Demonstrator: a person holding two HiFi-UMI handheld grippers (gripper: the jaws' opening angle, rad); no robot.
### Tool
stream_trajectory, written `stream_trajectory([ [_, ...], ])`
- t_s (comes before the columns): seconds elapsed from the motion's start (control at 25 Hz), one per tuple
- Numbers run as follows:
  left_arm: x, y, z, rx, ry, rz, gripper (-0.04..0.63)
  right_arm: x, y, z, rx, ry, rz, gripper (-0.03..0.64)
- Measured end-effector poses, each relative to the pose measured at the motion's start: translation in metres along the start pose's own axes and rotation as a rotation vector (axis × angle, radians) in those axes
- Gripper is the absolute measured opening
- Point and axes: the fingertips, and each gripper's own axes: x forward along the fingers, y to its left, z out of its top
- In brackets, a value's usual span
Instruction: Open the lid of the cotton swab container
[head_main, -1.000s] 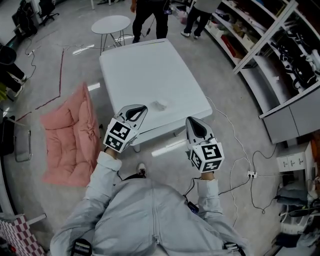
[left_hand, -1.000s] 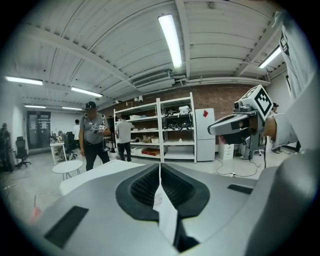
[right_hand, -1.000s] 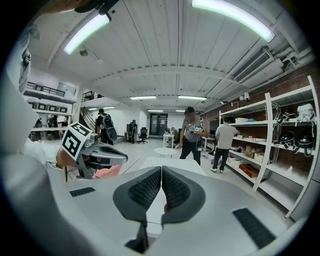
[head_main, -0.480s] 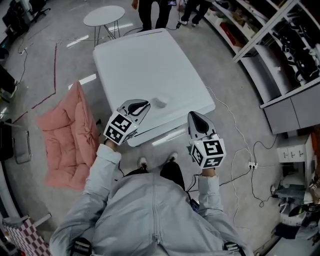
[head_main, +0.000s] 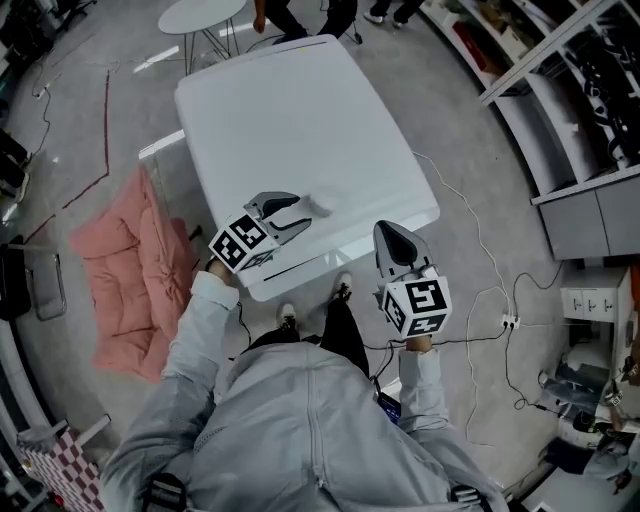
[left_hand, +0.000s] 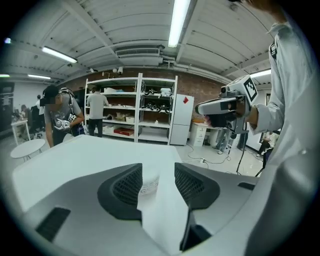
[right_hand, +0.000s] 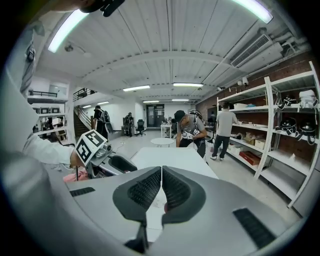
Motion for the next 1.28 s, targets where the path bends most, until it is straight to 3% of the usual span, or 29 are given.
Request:
stream_trajectory([
  [0.28,0.056,0.040,-0.045,-0.040,0.084,-0.102,0.245,0.036,-0.026,-0.016,0.036,0.050,-0.004,0.035],
  [0.48,0.086,0.061,-0.056,-0.058,0.066,-0.151,0.267,0.060,-0.041,-0.033,0.047,0.097,0.003,0.035],
  [0.84,0.129,0.080,-0.082,0.074,0.139,-0.237,0.296,0.087,-0.062,-0.063,0.053,0.170,-0.022,0.035],
  [1.0,0.145,0.088,-0.082,0.074,0.116,-0.265,0.316,0.093,-0.066,-0.071,0.069,0.187,-0.017,0.035],
  [1.2,0.163,0.087,-0.089,0.179,0.130,-0.343,0.322,0.096,-0.071,-0.085,0.052,0.206,-0.015,0.035],
  [1.28,0.170,0.085,-0.091,0.186,0.134,-0.365,0.321,0.093,-0.074,-0.089,0.050,0.213,-0.015,0.035],
])
